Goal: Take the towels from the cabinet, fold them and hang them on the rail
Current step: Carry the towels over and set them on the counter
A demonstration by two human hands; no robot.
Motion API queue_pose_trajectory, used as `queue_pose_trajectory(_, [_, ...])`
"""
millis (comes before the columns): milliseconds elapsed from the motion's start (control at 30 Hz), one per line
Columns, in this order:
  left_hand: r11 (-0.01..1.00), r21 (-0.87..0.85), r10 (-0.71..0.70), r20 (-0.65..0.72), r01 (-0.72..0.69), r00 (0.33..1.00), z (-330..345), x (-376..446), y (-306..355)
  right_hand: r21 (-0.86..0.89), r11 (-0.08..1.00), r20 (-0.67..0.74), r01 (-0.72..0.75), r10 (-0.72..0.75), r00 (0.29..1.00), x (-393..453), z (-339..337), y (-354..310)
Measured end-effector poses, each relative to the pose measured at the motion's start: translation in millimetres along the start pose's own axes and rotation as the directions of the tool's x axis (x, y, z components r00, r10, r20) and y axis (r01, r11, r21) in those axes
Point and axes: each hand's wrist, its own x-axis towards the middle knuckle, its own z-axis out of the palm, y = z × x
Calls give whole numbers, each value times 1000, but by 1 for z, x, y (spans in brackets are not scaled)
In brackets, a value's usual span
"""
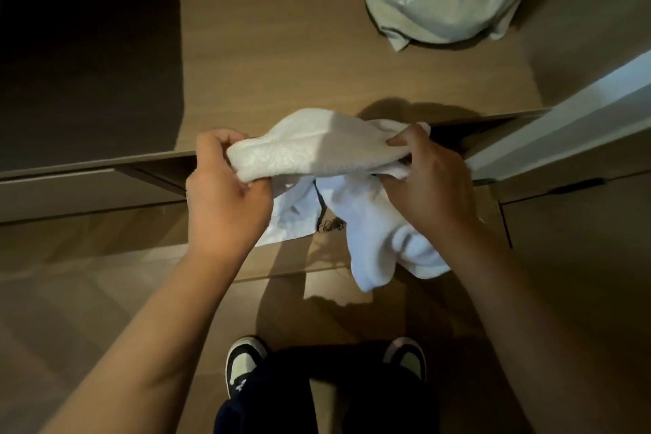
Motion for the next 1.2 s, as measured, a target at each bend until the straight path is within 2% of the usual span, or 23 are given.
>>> queue_pose_trajectory(67, [999, -28, 16, 11, -16, 1000, -25, 1, 30, -21, 1000, -27, 8, -8, 1000, 10, -33, -15])
queue_pose_trajectory(367, [997, 45, 64, 80, -68, 995, -150, 8, 133, -99, 990, -32, 97, -101, 994, 50, -170, -100])
queue_pose_trajectory(667, [986, -73, 162, 185, -151, 969, -283, 17, 221, -69, 995, -114, 67, -74, 991, 60, -306, -217])
queue_pose_trajectory(733, [980, -122, 186, 248, -160, 951, -311, 20, 237, -81, 994, -167, 69, -82, 983, 61, -334, -244])
queue_pose_trajectory(800, [961, -158, 267, 335, -225, 904, -337, 23, 251, -89, 996, -204, 32, -49, 978, 63, -360, -270])
queue_pose_trajectory(867, [933, -174, 361, 412, -316, 837, -360, 25, 265, -97, 995, -153, -6, -9, 988, 67, -382, -292])
queue_pose_trajectory(967, [890, -177, 453, 445, -420, 772, -380, 33, 286, -178, 972, -194, 150, -185, 963, 75, -406, -324])
queue_pose_trajectory(1067, [852, -115, 508, 418, -510, 753, -395, 41, 310, -279, 910, -144, 306, -355, 924, 88, -422, -356])
queue_pose_trajectory(1200, [805, -62, 571, 353, -590, 741, -404, 58, 336, -333, 834, -105, 439, -495, 862, 111, -446, -391])
